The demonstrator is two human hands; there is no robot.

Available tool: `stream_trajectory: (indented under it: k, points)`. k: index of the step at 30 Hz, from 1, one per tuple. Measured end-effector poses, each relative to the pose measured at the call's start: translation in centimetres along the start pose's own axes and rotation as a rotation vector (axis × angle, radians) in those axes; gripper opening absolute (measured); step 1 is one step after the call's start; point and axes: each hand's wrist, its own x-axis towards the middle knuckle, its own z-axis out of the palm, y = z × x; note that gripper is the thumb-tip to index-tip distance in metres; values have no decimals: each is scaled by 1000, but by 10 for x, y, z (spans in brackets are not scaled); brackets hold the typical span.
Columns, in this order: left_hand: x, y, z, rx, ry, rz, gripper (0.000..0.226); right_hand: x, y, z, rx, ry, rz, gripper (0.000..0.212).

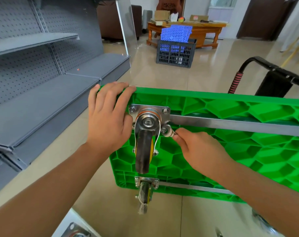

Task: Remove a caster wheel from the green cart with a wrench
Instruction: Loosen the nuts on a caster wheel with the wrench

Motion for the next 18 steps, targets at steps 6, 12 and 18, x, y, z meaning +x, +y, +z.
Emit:
stream_trajectory:
  k: [6,12,18]
  points:
    - [-1,-2,0,0,4,-3,46,-13,4,29,597,17,91,25]
    - [-1,-2,3,9,10,-15,42,-15,-9,38,813,6,155,24]
    - [-2,-4,4,30,0,-16,44,-11,-19,49,994,-10,230,24]
